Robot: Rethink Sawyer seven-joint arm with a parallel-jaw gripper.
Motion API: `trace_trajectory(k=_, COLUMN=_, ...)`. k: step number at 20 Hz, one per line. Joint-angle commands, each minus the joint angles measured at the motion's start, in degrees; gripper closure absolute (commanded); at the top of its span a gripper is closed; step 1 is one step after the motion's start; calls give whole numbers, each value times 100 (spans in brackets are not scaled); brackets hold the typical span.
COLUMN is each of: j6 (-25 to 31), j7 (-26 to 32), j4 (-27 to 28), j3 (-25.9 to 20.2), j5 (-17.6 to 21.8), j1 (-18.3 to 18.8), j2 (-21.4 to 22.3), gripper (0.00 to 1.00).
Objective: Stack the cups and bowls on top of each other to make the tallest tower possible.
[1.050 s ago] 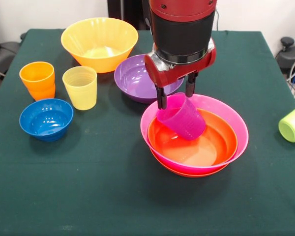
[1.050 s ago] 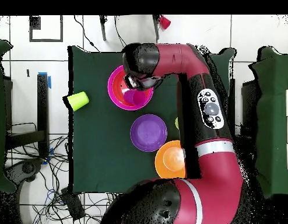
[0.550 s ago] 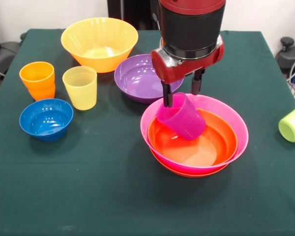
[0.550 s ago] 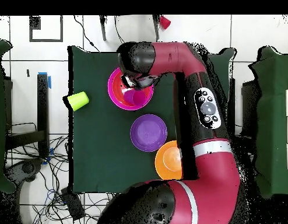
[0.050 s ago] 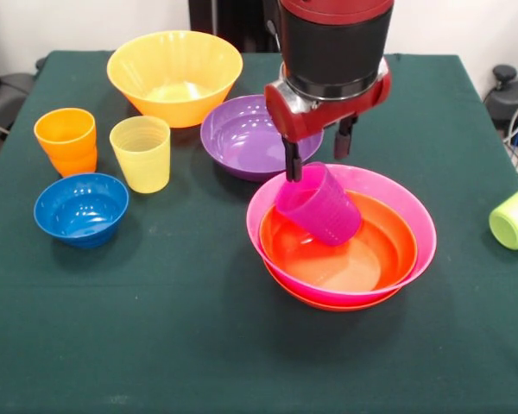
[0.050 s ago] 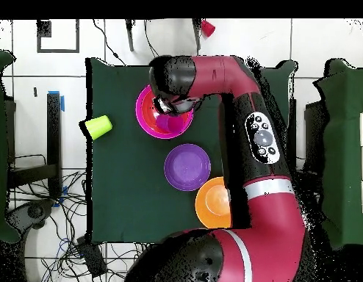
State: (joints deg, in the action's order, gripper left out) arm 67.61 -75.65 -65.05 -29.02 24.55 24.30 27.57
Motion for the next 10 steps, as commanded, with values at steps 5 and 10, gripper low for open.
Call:
trace_trajectory(k=5, j6=-631, j7=547, j4=-1251, j3=22, j5=276, j1=353, j2=292, gripper=0)
trace_trajectory(k=10, j6=-835, j7=633, j4=-1790, j3=-10, j5=267, j1=634, j2=625, gripper=0)
